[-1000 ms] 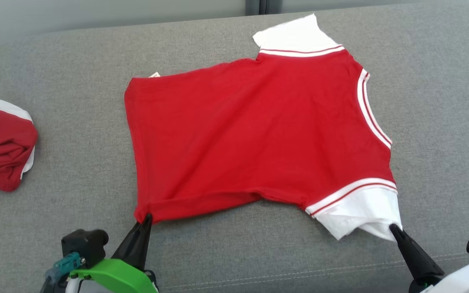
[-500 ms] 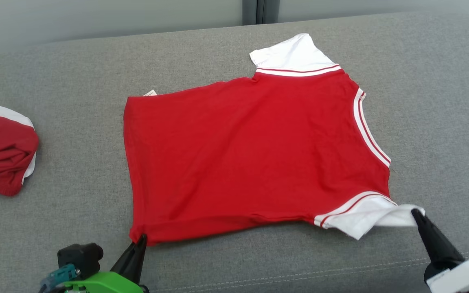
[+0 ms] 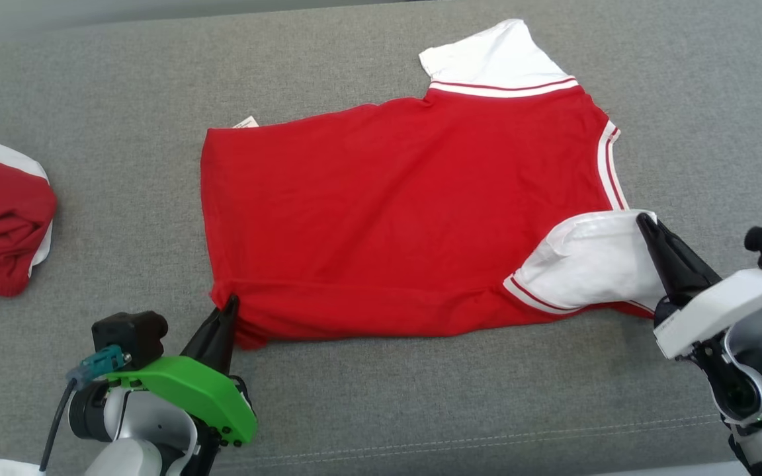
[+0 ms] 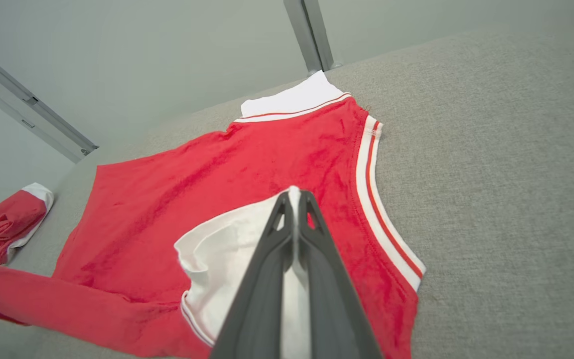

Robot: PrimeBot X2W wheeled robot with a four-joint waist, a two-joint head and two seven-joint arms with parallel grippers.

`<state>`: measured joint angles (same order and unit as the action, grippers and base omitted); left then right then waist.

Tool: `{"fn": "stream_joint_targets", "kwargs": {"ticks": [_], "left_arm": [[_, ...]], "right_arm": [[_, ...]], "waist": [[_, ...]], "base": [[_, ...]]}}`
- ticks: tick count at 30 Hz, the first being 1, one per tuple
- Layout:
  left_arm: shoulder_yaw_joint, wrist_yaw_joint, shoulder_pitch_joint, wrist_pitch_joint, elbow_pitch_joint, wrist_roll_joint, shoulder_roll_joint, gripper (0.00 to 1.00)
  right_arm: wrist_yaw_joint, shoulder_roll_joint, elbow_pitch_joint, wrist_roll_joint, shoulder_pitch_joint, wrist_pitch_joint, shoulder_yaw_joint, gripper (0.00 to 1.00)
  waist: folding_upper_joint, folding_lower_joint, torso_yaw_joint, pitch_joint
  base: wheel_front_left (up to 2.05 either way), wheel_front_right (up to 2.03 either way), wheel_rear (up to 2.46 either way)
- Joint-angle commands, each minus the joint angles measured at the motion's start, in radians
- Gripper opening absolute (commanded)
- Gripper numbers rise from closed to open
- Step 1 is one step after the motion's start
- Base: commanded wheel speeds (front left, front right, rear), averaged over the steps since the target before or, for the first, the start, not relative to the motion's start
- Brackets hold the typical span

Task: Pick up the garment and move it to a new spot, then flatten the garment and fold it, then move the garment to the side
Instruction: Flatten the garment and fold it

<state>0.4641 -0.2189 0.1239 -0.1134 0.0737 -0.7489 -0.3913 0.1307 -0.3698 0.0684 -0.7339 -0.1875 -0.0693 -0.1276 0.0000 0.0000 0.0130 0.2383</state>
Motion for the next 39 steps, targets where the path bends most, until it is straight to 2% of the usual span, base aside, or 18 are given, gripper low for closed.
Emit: {"fn": "stream_joint_targets", "kwargs": {"ticks": [1,5,8,15,22,23,24,25,29,32,35,39], "left_arm": [[-0.001,0.006,0.023,-0.002,-0.014,0.003,-0.001,0.00],[-0.003,0.014,0.058,0.013,-0.064,-0.003,0.021,0.00],[-0.005,0.018,0.067,0.026,-0.084,-0.007,0.028,0.00],[0.009,0.042,0.101,0.033,-0.134,-0.015,0.051,0.00],[0.020,0.060,0.137,0.035,-0.189,-0.021,0.069,0.00],[0.020,0.062,0.140,0.035,-0.196,-0.023,0.072,0.00],[0.019,0.062,0.141,0.038,-0.201,-0.026,0.074,0.31],[0.019,0.063,0.141,0.040,-0.206,-0.026,0.076,1.00],[0.011,0.053,0.129,0.069,-0.215,-0.017,0.079,1.00],[-0.011,0.027,0.108,0.119,-0.200,-0.006,0.083,1.00],[-0.031,0.004,0.099,0.170,-0.178,0.012,0.085,1.00],[-0.036,-0.012,0.091,0.225,-0.160,0.045,0.079,1.00]], "right_arm": [[0.000,-0.013,0.029,0.002,-0.035,0.010,-0.026,0.00],[0.000,-0.079,0.148,-0.010,-0.151,0.069,-0.131,0.00],[0.000,-0.109,0.211,-0.037,-0.205,0.105,-0.173,0.00],[0.000,-0.149,0.320,-0.101,-0.310,0.174,-0.272,0.00],[0.000,-0.157,0.410,-0.161,-0.388,0.239,-0.371,0.00],[0.000,-0.155,0.422,-0.171,-0.393,0.239,-0.388,0.16],[0.000,-0.156,0.432,-0.178,-0.398,0.250,-0.399,0.49],[0.000,-0.157,0.441,-0.189,-0.404,0.262,-0.407,1.00],[0.000,-0.155,0.481,-0.209,-0.396,0.312,-0.395,1.00],[0.000,-0.135,0.500,-0.174,-0.367,0.331,-0.343,1.00],[0.000,-0.106,0.454,-0.075,-0.335,0.334,-0.225,1.00],[0.000,-0.024,0.333,0.108,-0.226,0.334,-0.076,1.00]], "waist": [[0.0000,0.0000,0.009,0.016],[0.0000,0.0000,0.032,0.034],[0.0000,0.0000,0.042,0.042],[0.0000,0.0000,0.055,0.059],[0.0000,0.0000,0.054,0.077],[0.0000,0.0000,0.053,0.077],[0.0000,0.0000,0.053,0.076],[0.0000,0.0000,0.053,0.074],[0.0000,0.0000,0.053,0.056],[0.0000,0.0000,0.050,0.035],[0.0000,0.0000,0.042,0.017],[0.0000,0.0000,0.027,-0.010]], "base": [[0.00,0.00,0.00],[0.00,0.00,0.00],[0.00,0.00,0.00],[0.00,0.00,0.00],[0.00,0.00,0.00],[0.00,0.00,0.00],[0.00,0.00,0.00],[0.00,0.00,0.00],[0.00,0.00,0.00],[0.00,0.00,0.00],[0.00,0.00,0.00],[0.00,0.00,0.00]]}}
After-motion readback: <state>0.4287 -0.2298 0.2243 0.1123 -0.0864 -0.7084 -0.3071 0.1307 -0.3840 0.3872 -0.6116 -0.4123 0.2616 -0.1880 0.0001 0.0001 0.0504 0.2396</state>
